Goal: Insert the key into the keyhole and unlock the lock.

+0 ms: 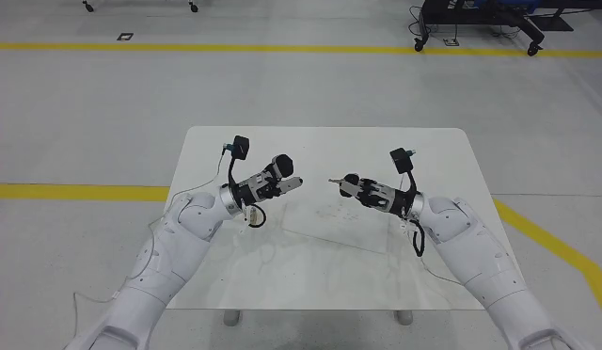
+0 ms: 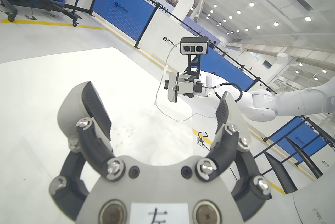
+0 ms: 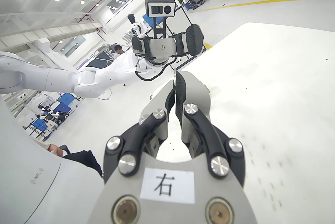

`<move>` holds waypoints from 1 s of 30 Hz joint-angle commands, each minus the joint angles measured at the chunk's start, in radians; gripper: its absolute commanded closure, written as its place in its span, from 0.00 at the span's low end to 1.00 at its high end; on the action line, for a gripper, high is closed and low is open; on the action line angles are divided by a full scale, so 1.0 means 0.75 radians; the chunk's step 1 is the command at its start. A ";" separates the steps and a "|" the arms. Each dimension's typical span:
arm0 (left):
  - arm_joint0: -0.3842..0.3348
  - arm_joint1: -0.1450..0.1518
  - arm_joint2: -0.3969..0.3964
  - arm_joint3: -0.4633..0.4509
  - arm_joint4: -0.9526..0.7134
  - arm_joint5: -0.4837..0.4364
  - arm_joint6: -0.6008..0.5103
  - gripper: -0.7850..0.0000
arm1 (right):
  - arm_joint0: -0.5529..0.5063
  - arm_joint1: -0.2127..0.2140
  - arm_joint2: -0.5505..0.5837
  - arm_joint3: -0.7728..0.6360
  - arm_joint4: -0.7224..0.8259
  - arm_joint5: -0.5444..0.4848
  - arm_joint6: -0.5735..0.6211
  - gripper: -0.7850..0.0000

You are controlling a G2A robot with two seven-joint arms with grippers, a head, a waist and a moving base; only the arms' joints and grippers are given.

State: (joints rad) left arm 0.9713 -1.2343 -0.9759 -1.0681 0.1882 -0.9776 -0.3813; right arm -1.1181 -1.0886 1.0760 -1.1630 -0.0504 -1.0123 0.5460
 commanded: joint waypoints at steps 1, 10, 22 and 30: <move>0.000 0.000 0.000 0.000 0.000 0.000 0.000 0.00 | 0.000 0.000 0.000 0.000 0.000 0.000 0.000 1.00; 0.002 0.008 -0.034 -0.034 0.044 0.026 0.020 0.00 | 0.000 0.000 0.000 0.000 0.000 0.000 0.000 1.00; 0.434 0.165 -0.568 -0.814 0.856 0.346 -0.179 0.00 | 0.000 0.000 0.000 0.000 0.000 0.000 0.000 1.00; 0.640 0.191 -0.582 -1.073 1.252 0.611 -0.490 0.00 | 0.000 0.000 0.000 0.000 0.000 0.000 0.000 1.00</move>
State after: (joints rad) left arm 1.4460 -1.0899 -1.4316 -1.8778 1.1090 -0.5323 -0.7287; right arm -1.1182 -1.0886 1.0761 -1.1631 -0.0505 -1.0123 0.5460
